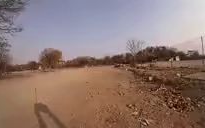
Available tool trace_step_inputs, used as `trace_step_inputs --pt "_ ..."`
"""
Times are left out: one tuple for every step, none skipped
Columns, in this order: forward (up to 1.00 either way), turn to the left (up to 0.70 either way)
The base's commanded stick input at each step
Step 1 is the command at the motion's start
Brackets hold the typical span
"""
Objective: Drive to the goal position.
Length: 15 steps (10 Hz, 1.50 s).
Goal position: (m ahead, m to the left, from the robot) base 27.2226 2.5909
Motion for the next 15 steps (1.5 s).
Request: trace_step_inputs --pt "0.70 0.00" --pt "0.70 0.00" --pt "0.70 0.00" --pt "0.70 0.00" --pt "0.70 0.00" --pt "0.70 0.00" --pt "0.70 0.00" --pt "0.70 0.00" --pt "0.70 0.00" --pt "0.70 0.00" --pt "0.70 0.16" --pt "0.70 0.33" --pt "0.70 0.35" --pt "0.70 0.35" --pt "0.70 0.35"
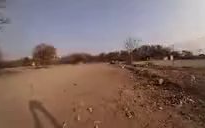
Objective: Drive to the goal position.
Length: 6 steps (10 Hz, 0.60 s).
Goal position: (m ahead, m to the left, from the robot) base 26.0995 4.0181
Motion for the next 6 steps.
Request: trace_step_inputs --pt "0.70 0.35" --pt "0.70 0.00" --pt "0.70 0.00" --pt "0.70 0.00" --pt "0.70 0.00" --pt "0.70 0.00"
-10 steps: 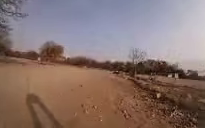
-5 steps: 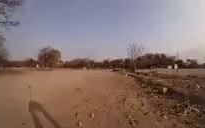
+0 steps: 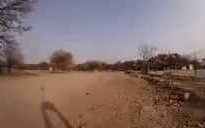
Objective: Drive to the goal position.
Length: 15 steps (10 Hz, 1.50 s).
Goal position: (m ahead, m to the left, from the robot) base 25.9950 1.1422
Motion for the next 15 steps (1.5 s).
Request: trace_step_inputs --pt "0.70 0.00" --pt "0.70 0.00" --pt "0.70 0.00" --pt "0.70 0.00" --pt "0.70 0.00" --pt "0.70 0.00" --pt "0.70 0.00" --pt "0.70 0.00" --pt "0.70 0.00" --pt "0.70 0.00" --pt "0.70 0.00" --pt "0.70 0.00" --pt "0.70 0.00" --pt "0.70 0.00" --pt "0.70 0.00"
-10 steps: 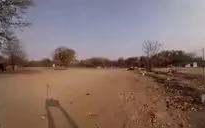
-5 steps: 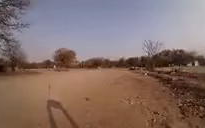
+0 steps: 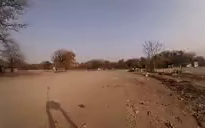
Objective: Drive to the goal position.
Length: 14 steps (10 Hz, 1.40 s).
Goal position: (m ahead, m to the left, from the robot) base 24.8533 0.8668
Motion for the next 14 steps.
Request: trace_step_inputs --pt "0.70 0.00" --pt "0.70 0.00" --pt "0.70 0.00" --pt "0.70 0.00" --pt "0.70 0.00" --pt "0.70 0.00" --pt "0.70 0.00" --pt "0.70 0.00" --pt "0.70 0.00" --pt "0.70 0.00" --pt "0.70 0.00" --pt "0.70 0.00" --pt "0.70 0.00" --pt "0.70 0.00"
